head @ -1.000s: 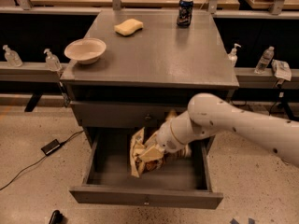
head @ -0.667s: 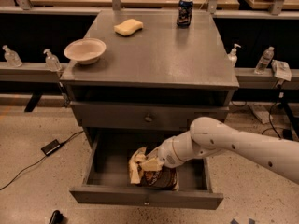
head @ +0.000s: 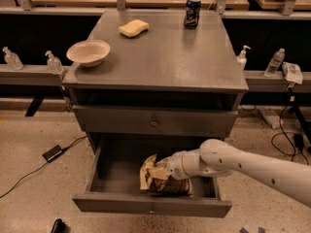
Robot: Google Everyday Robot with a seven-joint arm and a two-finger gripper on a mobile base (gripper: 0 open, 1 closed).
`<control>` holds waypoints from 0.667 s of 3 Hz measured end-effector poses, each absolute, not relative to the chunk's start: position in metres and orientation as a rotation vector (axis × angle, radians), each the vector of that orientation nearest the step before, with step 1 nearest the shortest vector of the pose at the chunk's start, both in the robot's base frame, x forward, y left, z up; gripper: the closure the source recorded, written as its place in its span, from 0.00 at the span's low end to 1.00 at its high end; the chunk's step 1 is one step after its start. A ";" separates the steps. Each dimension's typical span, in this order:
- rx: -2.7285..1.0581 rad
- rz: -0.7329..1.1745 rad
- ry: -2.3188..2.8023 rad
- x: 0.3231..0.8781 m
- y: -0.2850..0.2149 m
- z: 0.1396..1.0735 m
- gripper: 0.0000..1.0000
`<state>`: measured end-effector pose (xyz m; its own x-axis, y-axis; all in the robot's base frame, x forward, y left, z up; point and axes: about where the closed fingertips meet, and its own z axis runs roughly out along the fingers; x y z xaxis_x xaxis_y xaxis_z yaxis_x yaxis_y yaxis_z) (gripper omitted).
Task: Place brown chip bag into middle drawer
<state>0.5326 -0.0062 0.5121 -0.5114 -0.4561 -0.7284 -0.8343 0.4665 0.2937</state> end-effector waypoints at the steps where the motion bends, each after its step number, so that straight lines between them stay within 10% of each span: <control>1: -1.097 0.833 2.050 0.572 -0.004 0.516 1.00; 2: -1.169 0.819 1.953 0.605 0.014 0.525 1.00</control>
Offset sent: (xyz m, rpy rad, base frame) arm 0.1182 0.0541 0.0300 0.0570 -0.2836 0.1821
